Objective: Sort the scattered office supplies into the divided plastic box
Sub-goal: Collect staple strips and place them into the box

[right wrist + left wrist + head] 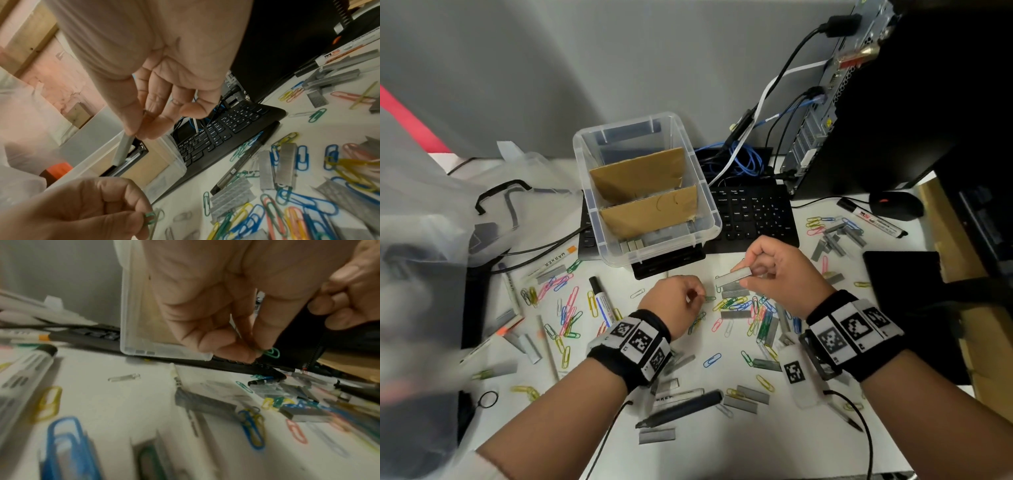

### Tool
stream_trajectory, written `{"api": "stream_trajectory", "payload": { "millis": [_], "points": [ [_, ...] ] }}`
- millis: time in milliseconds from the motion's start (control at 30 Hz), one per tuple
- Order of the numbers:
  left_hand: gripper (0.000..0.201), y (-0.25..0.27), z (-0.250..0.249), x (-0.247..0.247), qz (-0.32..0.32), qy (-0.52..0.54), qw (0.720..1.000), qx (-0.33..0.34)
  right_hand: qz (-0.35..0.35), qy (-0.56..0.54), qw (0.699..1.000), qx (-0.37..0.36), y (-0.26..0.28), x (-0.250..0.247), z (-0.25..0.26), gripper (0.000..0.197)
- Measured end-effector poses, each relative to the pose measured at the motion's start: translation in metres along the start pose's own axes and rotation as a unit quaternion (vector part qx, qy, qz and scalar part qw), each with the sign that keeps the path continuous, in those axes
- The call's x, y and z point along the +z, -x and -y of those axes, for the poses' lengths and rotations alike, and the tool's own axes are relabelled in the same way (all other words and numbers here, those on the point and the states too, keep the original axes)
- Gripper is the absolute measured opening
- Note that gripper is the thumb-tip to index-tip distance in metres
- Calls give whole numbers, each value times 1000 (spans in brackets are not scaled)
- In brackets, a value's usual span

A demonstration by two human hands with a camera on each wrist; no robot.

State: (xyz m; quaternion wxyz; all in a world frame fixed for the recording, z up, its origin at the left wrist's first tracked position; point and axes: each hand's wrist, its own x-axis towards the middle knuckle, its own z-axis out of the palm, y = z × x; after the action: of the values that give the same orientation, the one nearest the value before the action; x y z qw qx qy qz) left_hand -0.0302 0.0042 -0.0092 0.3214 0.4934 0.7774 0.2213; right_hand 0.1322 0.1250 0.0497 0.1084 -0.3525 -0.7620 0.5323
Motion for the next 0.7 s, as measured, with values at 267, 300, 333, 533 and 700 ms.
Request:
{"api": "stream_trajectory", "payload": {
  "millis": [267, 300, 333, 533, 700],
  "points": [
    [31, -1, -5, -11, 36, -5, 999, 0, 40, 85, 996, 2, -1, 8, -3, 22],
    [34, 2, -5, -13, 29, 38, 999, 11, 47, 87, 995, 3, -1, 9, -4, 22],
    [35, 4, -7, -15, 21, 76, 997, 23, 53, 88, 995, 2, -1, 10, -4, 21],
    [13, 16, -18, -15, -8, 185, 979, 81, 85, 37, 996, -15, -2, 17, 1, 21],
    [13, 20, -27, -19, 3, 331, 942, 50, 21, 11, 998, -53, -2, 20, 8, 29]
  ]
}}
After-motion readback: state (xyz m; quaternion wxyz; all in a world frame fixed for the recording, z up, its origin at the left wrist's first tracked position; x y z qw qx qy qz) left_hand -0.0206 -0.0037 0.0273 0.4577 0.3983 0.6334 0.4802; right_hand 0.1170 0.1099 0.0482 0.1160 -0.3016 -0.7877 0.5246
